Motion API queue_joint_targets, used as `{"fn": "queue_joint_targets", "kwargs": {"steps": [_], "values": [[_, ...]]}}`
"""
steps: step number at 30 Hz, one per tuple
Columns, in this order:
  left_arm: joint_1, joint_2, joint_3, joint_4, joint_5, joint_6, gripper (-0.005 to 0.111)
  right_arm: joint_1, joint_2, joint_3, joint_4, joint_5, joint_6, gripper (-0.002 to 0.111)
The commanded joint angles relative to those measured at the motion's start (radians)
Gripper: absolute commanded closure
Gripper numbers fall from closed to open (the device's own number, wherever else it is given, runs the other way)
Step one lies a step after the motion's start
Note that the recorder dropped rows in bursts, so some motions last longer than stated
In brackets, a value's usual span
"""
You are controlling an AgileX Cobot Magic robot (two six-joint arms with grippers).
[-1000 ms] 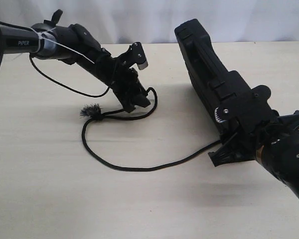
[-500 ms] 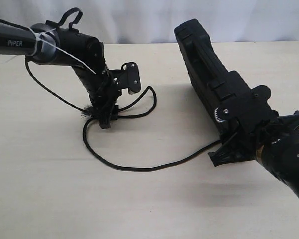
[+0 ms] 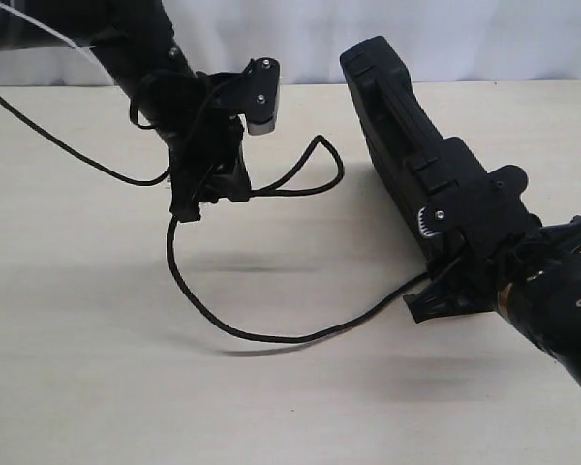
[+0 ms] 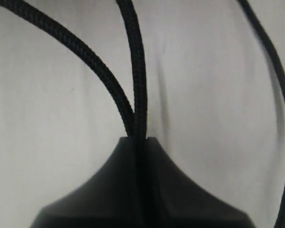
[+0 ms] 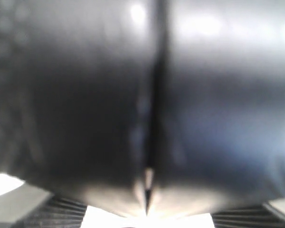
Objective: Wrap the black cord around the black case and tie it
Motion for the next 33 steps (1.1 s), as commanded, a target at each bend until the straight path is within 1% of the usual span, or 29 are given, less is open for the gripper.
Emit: {"fn": "queue_joint_targets", "kwargs": {"steps": [1,3,4,6,7,9,12,13,15,17,19,20,22,23,25,26,27,28,29,30,31,33], "values": [[-0.001,-0.042,0.001,-0.119,0.128,0.108,0.107,0.0,0.008,0.01,0.016,-0.075,0.03,0.104],[-0.001,-0.042,0.001,-0.227,0.113,0.204,0.107,0.0,0.008,0.01,0.016,-0.079,0.03,0.104],[-0.001,-0.035,0.001,-0.341,0.085,0.303,0.107,0.0,0.008,0.01,0.016,-0.079,0.03,0.104],[-0.001,0.019,0.001,-0.492,0.048,0.407,0.107,0.0,0.008,0.01,0.016,-0.079,0.03,0.104],[-0.001,0.046,0.001,-0.488,0.014,0.414,0.107,0.0,0.008,0.01,0.016,-0.079,0.03,0.104],[-0.001,0.086,0.001,-0.483,-0.003,0.422,0.107,0.0,0.008,0.01,0.016,-0.079,0.03,0.104],[-0.001,0.092,0.001,-0.512,-0.12,0.453,0.107,0.0,0.008,0.01,0.016,-0.079,0.023,0.104],[-0.001,0.092,0.001,-0.519,-0.134,0.481,0.107,0.0,0.008,0.01,0.016,-0.079,0.023,0.104],[-0.001,0.121,-0.029,-0.574,-0.135,0.506,0.107,0.0,0.008,0.01,0.016,-0.11,-0.009,0.104],[-0.001,0.18,-0.1,-0.612,-0.074,0.506,0.107,0.0,0.008,0.01,0.016,-0.124,-0.03,0.104],[-0.001,0.217,-0.152,-0.673,-0.074,0.506,0.107,0.0,0.008,0.01,0.016,-0.124,-0.054,0.104],[-0.001,0.222,-0.156,-0.712,-0.074,0.506,0.107,0.0,0.008,0.01,0.016,-0.124,-0.059,0.104],[-0.001,0.221,-0.156,-0.71,-0.074,0.506,0.107,0.0,0.008,0.01,0.016,-0.124,-0.09,0.103],[-0.001,0.221,-0.156,-0.71,-0.074,0.506,0.107,0.0,0.008,0.01,0.016,-0.124,-0.09,0.098],[-0.001,0.221,-0.156,-0.712,-0.074,0.502,0.107,0.0,0.008,0.01,0.016,-0.124,-0.105,0.071],[-0.001,0.221,-0.156,-0.717,-0.074,0.495,0.107,0.0,0.008,0.01,0.016,-0.124,-0.096,0.052],[-0.001,0.221,-0.156,-0.719,-0.074,0.49,0.107,0.0,0.008,0.004,0.044,-0.124,-0.073,0.04],[-0.001,0.221,-0.156,-0.719,-0.074,0.49,0.107,0.0,0.004,-0.007,0.124,-0.153,-0.092,0.033],[-0.001,0.221,-0.156,-0.726,-0.074,0.49,0.107,0.0,-0.009,-0.016,0.177,-0.186,-0.154,0.028],[-0.001,0.221,-0.156,-0.727,-0.074,0.475,0.107,0.0,-0.031,-0.018,0.198,-0.202,-0.168,0.026],[-0.001,0.221,-0.156,-0.727,-0.074,0.473,0.107,0.0,-0.084,-0.018,0.232,-0.204,-0.173,0.025],[-0.001,0.221,-0.156,-0.727,-0.074,0.468,0.107,0.0,-0.201,-0.018,0.324,-0.204,-0.249,0.025]]}}
